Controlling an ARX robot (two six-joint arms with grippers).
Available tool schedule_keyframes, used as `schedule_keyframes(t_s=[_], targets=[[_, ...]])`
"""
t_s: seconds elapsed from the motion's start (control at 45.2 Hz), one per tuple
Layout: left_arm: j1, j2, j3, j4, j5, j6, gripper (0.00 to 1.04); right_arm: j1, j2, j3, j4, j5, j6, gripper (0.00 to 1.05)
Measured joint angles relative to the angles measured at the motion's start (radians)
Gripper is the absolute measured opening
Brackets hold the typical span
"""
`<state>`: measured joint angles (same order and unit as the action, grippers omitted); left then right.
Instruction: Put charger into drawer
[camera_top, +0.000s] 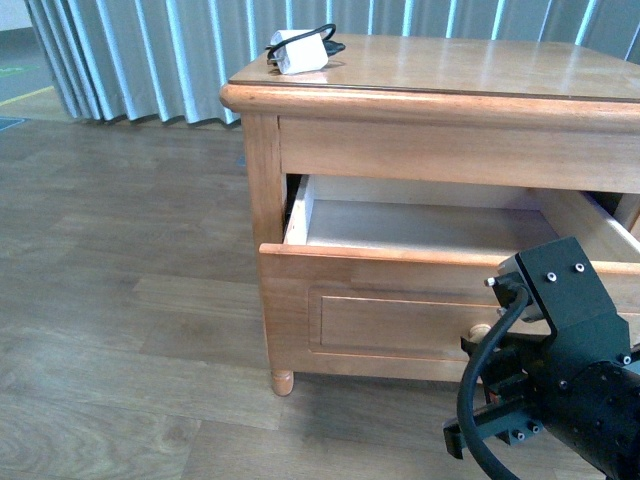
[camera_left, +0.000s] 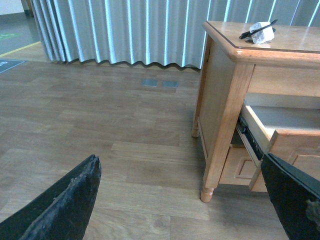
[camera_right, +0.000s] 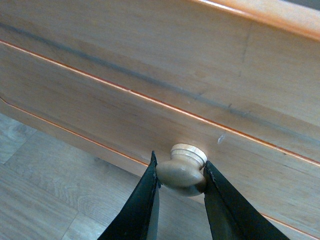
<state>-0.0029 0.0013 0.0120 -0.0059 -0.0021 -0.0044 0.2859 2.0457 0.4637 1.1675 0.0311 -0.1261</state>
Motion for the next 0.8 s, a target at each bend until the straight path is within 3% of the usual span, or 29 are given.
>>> schedule_keyframes(t_s=[0.42, 0.553, 0.707, 0.796], targets=[[0.0, 0.0, 0.0, 0.0, 0.0, 0.0, 0.99, -0.017, -0.056, -0.066, -0.006, -0.053, -0.006, 0.21], [0.0, 0.0, 0.0, 0.0, 0.0, 0.0, 0.99, -0.029, -0.08, -0.08, -0.007, -0.031, -0.007, 0.53], [0.0, 0.0, 0.0, 0.0, 0.0, 0.0, 0.99, -0.056, -0.128, -0.087, -0.043, -0.011, -0.007, 0.74], [0.0, 0.0, 0.0, 0.0, 0.0, 0.0, 0.99, -0.067, -0.198, -0.12, -0.077, -0.042, -0.013, 0.91]])
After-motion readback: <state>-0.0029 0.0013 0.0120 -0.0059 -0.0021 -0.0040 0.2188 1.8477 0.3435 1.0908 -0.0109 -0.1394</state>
